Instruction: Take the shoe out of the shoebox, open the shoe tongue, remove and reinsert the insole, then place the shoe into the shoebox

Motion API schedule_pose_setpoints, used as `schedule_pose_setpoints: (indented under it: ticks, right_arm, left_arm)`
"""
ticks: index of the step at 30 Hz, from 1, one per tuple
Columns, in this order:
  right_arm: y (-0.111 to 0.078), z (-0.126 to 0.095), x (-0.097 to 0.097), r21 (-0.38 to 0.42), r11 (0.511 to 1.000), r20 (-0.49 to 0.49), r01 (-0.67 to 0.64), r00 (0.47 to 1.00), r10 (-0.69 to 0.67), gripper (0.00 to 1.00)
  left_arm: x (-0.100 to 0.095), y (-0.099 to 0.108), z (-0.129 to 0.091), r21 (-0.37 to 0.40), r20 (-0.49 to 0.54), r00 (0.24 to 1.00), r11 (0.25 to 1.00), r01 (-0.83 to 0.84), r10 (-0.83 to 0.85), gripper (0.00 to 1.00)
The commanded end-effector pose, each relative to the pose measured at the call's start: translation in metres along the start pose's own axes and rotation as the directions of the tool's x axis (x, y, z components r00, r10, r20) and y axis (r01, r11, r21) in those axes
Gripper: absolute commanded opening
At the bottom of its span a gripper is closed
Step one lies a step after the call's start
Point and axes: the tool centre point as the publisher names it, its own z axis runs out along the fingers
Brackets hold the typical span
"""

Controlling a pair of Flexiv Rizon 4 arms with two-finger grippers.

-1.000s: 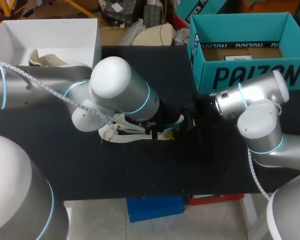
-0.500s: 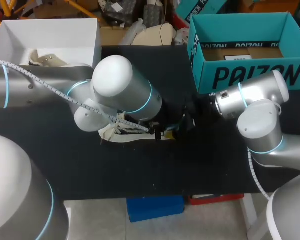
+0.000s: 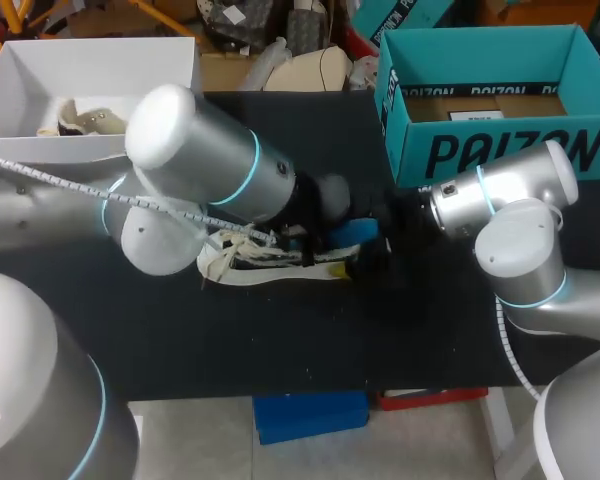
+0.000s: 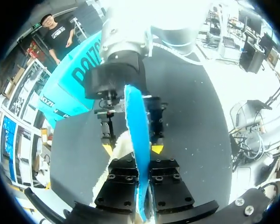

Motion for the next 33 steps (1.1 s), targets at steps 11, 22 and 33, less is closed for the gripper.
schedule_pose_setpoints:
  ticks: [11,22,33]
  right_arm:
    - [-0.002,0.001,0.0,0.001,1.0,0.0,0.0,1.0,0.0,0.0]
    - [-0.002,0.001,0.0,0.001,1.0,0.0,0.0,1.0,0.0,0.0]
    - [-0.002,0.001,0.0,0.001,1.0,0.0,0.0,1.0,0.0,0.0]
  left_arm:
    - [0.006,-0.084,-0.082,0.348,-0.051,0.997,0.934,0.075,-0.061,0.0]
    - [0.003,-0.144,-0.156,0.587,-0.275,0.953,0.764,0.268,-0.123,0.0]
    - [0.003,-0.144,-0.156,0.587,-0.275,0.953,0.764,0.268,-0.123,0.0]
